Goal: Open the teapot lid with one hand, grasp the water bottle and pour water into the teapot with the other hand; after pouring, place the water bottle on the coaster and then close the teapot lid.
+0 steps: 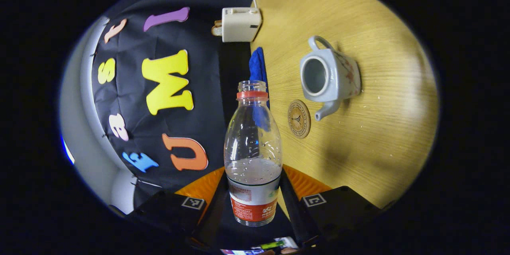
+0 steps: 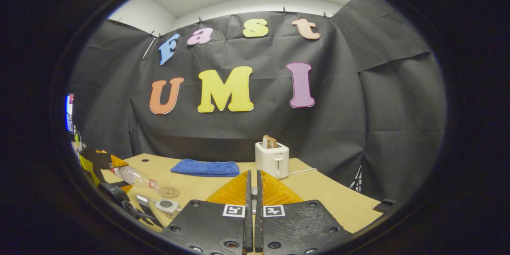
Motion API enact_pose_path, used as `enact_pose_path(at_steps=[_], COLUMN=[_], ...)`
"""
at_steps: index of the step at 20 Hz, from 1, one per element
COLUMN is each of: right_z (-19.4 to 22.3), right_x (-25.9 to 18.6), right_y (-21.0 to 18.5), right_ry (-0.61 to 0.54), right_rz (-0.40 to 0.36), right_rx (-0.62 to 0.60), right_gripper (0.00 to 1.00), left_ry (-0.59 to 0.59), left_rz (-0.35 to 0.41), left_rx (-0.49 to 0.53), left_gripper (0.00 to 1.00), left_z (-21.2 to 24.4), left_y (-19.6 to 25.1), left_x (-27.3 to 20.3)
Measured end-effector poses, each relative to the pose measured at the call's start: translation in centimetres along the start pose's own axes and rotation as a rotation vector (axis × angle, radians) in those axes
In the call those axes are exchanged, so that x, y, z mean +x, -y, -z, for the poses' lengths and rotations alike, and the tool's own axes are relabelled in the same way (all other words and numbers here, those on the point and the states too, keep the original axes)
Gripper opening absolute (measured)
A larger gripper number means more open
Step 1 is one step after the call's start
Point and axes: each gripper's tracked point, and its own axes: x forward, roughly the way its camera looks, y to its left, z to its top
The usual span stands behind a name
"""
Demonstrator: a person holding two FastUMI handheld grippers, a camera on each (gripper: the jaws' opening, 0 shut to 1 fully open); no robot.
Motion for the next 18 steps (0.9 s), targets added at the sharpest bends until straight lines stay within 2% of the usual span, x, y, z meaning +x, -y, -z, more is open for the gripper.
enact_pose_path(at_steps=[9, 11, 14, 18], right_z=[0.7, 0.9, 1.0, 1.2], right_x=[0.0, 0.1, 0.2, 0.6], right_y=[-0.8, -0.9, -0.8, -0.4], right_ry=[-0.012, -0.017, -0.021, -0.024], right_rz=[-0.011, -0.016, -0.014, 0.002], right_rx=[-0.024, -0.025, -0.029, -0.027], right_gripper=[0.02, 0.01, 0.01, 0.01], left_ry=[0.013, 0.026, 0.091, 0.162], left_rz=[0.024, 0.0, 0.022, 0.032], left_rx=[-0.622, -0.75, -0.977, -1.211], left_gripper=[0.74, 0.74, 0.75, 0.75], left_z=[1.6, 1.7, 0.5, -1.4], left_y=[-0.5, -0.8, -0.8, -1.1], left_x=[4.3, 4.9, 6.2, 9.1])
